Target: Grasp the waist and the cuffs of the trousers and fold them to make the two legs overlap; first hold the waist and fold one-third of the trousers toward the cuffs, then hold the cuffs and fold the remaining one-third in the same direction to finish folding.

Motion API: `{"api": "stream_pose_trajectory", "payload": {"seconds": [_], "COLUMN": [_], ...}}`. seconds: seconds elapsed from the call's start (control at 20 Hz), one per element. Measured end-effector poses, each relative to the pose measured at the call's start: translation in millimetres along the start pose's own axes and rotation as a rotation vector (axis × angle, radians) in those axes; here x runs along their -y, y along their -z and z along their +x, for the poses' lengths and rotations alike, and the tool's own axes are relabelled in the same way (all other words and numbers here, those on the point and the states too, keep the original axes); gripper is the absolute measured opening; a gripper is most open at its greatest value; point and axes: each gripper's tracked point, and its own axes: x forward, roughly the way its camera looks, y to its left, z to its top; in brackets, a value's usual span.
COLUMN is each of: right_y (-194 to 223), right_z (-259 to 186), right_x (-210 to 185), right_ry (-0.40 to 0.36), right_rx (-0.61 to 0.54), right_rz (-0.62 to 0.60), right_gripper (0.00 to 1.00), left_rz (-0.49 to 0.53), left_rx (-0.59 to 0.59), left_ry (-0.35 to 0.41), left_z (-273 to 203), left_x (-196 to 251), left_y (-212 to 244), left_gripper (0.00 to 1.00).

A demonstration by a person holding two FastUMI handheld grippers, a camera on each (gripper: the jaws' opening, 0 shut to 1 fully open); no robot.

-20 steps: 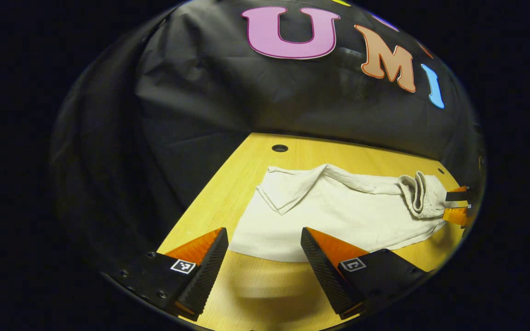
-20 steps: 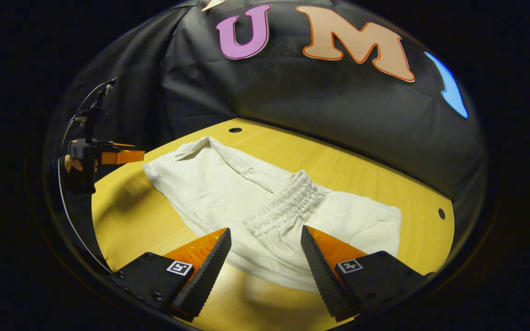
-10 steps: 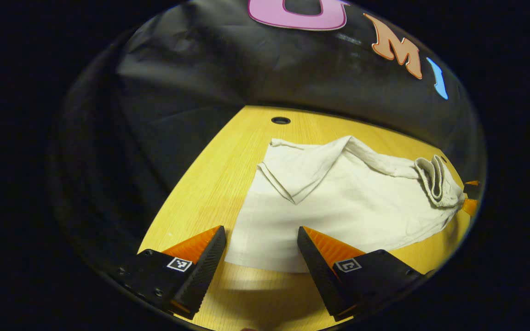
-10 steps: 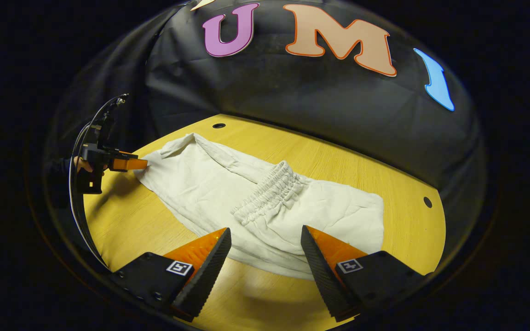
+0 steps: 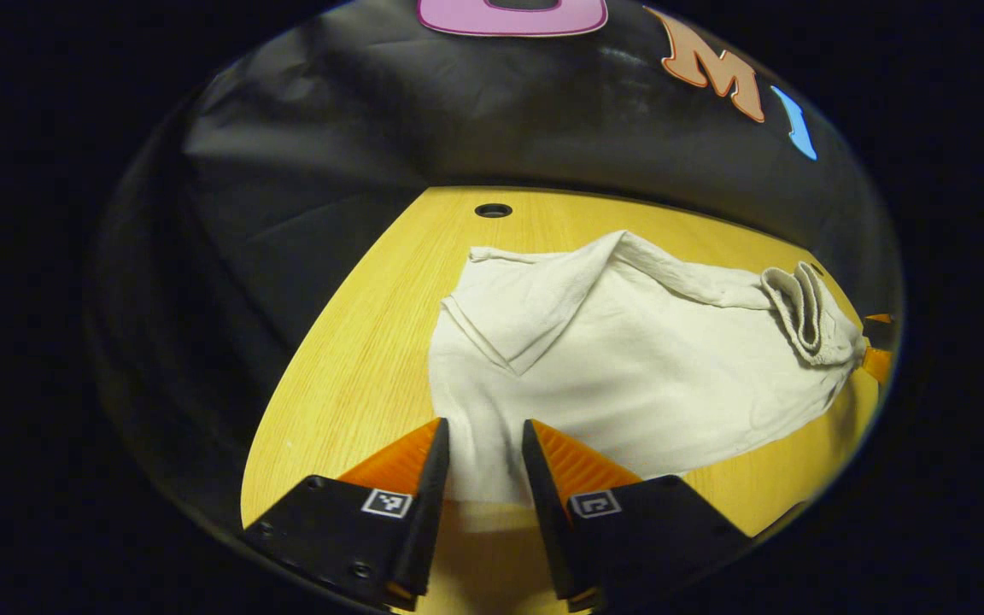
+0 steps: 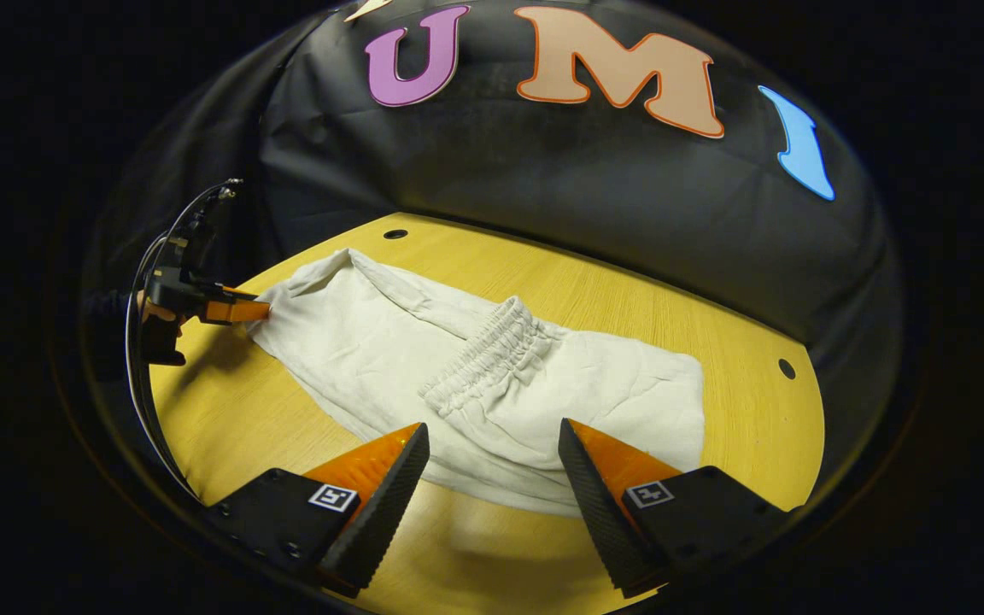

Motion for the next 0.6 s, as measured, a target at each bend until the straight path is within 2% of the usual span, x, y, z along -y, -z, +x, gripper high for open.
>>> {"api": "stream_pose_trajectory", "payload": {"seconds": [0.05, 0.2, 0.3, 0.4, 0.6], "right_y": [0.4, -0.8, -1.0, -2.2, 1.0], "right_z": [-0.8, -7.5, -14.0, -20.8, -35.8], "right_x": [1.2, 6.1, 11.1, 18.8, 35.8], "right_ry": [0.003, 0.012, 0.018, 0.028, 0.044], "right_rx": [0.001, 0.012, 0.021, 0.034, 0.056], "right_rz": [0.005, 0.022, 0.032, 0.036, 0.064], "right_gripper": [0.98, 0.98, 0.98, 0.98, 0.98], "left_rz": [0.001, -0.004, 0.013, 0.02, -0.032], "left_rx": [0.002, 0.005, -0.033, -0.064, 0.03], "left_ry": [0.007, -0.002, -0.019, -0.026, 0.004], "left_z": [-0.6, 2.3, 0.7, -1.9, -17.0], "left_x": [5.5, 12.3, 14.0, 18.5, 39.5], "left_y": [-1.7, -4.8, -3.9, -6.6, -46.5], "left_gripper": [0.46, 0.13, 0.0, 0.0, 0.0]}}
